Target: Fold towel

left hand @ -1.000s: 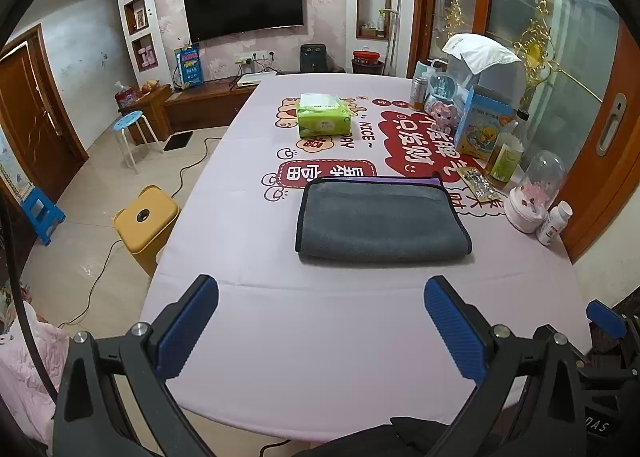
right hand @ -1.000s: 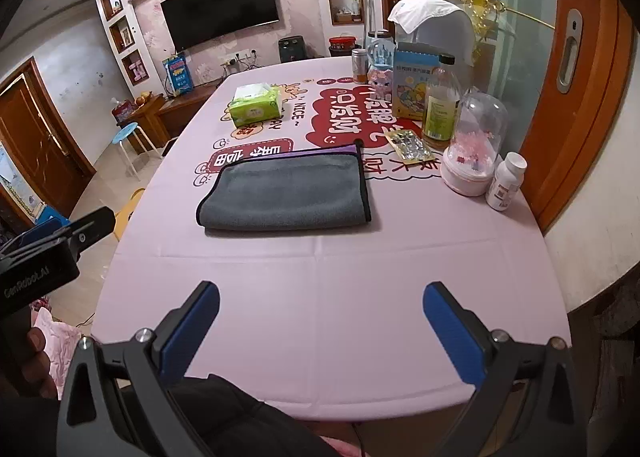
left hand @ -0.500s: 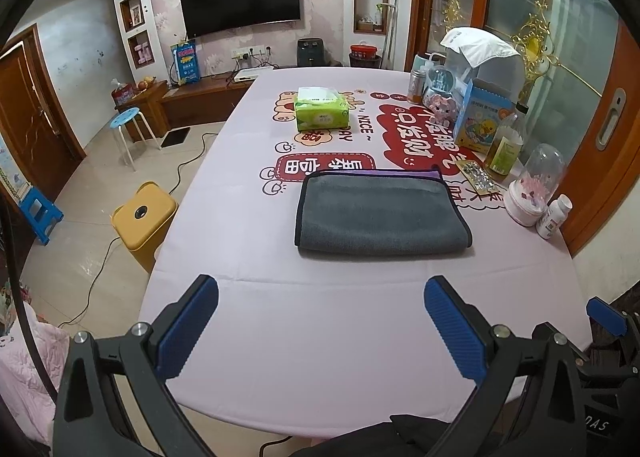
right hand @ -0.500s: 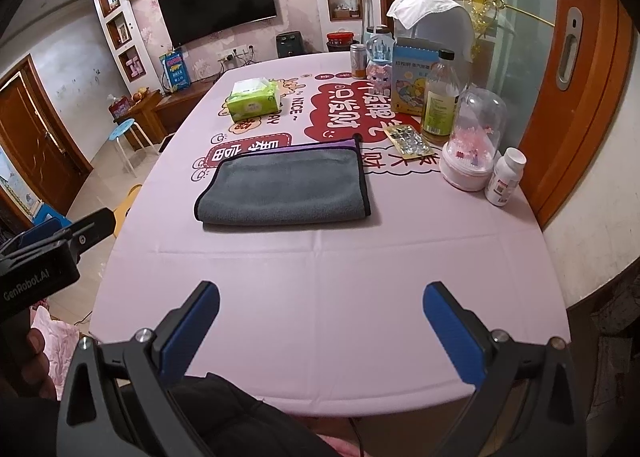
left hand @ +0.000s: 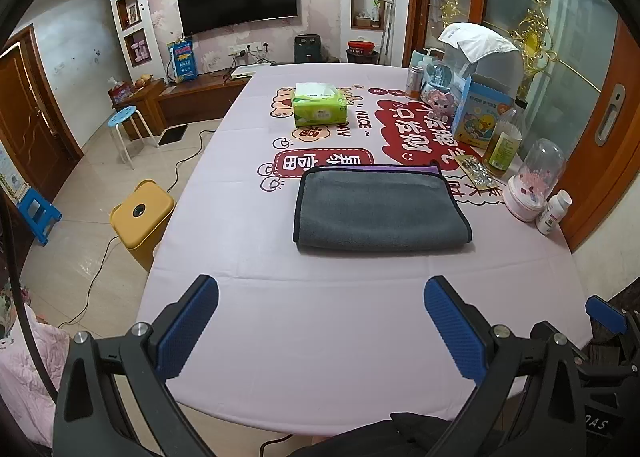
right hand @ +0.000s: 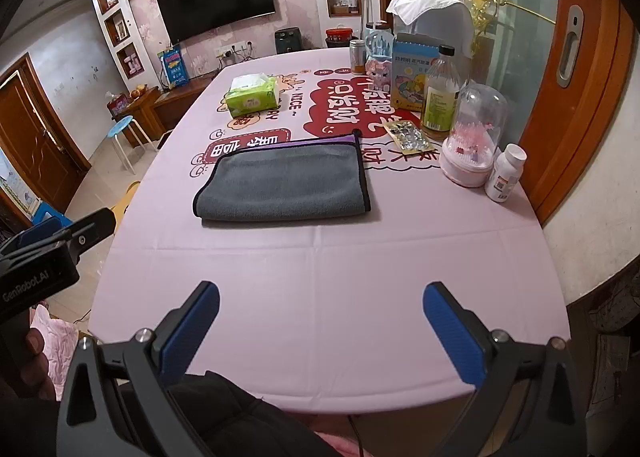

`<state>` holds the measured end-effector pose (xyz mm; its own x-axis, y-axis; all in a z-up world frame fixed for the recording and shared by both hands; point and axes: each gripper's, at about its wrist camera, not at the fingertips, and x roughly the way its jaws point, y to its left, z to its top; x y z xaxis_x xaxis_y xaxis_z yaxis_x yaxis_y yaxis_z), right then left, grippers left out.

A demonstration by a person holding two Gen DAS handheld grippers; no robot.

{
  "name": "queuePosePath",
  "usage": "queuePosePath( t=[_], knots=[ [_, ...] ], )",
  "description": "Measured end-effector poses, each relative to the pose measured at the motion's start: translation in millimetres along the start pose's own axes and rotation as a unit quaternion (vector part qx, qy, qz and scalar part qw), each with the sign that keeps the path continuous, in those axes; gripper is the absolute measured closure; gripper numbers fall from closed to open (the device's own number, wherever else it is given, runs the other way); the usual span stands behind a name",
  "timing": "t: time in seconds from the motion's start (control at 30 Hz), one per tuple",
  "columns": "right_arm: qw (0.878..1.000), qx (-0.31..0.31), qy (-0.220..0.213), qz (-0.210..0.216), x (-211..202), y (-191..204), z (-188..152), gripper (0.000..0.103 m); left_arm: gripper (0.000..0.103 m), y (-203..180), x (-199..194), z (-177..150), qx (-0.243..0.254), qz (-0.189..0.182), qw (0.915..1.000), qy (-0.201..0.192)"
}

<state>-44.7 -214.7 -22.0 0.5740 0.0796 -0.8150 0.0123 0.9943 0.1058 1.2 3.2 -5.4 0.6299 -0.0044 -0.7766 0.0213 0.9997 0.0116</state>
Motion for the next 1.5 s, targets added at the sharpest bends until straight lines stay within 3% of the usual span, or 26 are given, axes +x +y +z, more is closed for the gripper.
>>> queuePosePath(
  t=[1.5],
  knots=[
    [1.000, 0.001, 0.015, -0.002, 6.6, -2.3, -0.3, 0.001, 0.001, -7.7, 4.2, -4.2, 0.002, 0.000, 1.0000, 0.005]
  ],
)
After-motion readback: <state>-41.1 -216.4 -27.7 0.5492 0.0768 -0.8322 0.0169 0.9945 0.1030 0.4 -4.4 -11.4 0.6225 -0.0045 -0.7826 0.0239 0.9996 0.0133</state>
